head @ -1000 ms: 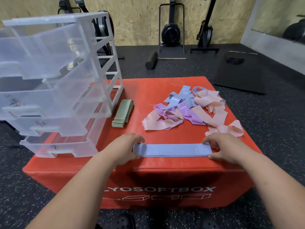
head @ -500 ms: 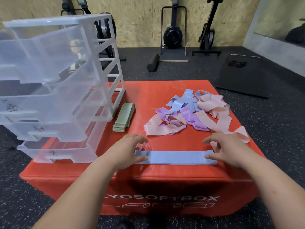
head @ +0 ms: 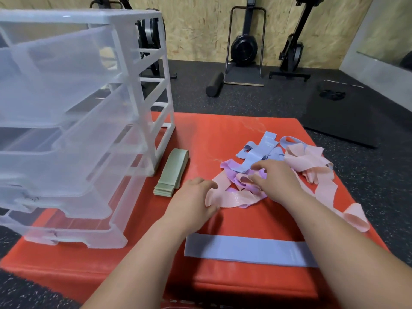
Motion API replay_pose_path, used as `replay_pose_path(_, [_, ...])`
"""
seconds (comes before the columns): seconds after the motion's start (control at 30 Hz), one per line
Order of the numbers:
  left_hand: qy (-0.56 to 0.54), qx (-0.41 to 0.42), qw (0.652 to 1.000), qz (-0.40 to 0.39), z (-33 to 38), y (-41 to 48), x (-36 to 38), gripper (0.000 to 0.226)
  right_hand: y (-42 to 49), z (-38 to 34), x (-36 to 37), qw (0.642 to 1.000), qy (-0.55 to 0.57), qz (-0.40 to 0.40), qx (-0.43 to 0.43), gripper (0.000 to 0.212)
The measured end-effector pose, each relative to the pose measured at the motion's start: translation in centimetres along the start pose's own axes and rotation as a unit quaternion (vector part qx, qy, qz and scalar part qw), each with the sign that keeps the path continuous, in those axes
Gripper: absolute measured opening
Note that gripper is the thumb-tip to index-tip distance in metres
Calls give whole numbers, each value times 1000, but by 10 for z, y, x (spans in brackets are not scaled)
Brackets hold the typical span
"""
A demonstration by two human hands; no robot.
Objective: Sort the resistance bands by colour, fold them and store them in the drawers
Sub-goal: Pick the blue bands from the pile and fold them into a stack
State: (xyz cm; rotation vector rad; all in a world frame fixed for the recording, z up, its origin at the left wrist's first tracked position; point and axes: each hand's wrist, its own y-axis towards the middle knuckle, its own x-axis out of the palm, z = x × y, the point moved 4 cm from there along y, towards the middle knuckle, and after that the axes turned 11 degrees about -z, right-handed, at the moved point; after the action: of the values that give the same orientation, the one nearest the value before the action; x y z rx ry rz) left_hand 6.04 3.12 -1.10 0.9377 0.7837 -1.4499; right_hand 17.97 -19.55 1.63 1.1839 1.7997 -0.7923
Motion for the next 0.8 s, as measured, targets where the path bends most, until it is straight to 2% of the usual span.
replay_pose_path(0.07, [-8,-7,1000,4,-2,5,2,49,21,-4,5,999,-23,-12,18,36])
replay_pose_path(0.2, [-15,-13,1000,0,-4,12,6,47,50,-1,21,996,-60,-42,46,33])
replay_pose_path(0.27, [-19,-13,1000,-6,-4,15,8,47,55,1,27,995,-81,-35,49,24])
replay_pose_path(0.33, [-20,-12,1000,-8,-5,16,8,46,56,3,29,995,-89,-2,42,13])
replay_pose_path(0.47, [-26,-15,1000,-6,-1,14,5,43,49,3,12,994,-82,75,20,20])
replay_pose_path(0.6, [-77,-18,997,14,7,11,-2,35,19,-5,-25,984,1,175,-28,13])
replay_pose_path(0.7, [-162,-34,986,16,19,9,-6,26,-24,-13,-33,974,-4,217,-60,8])
replay_pose_path(0.8, [-282,-46,958,-21,32,8,1,16,-70,-15,-13,975,2,209,-70,5])
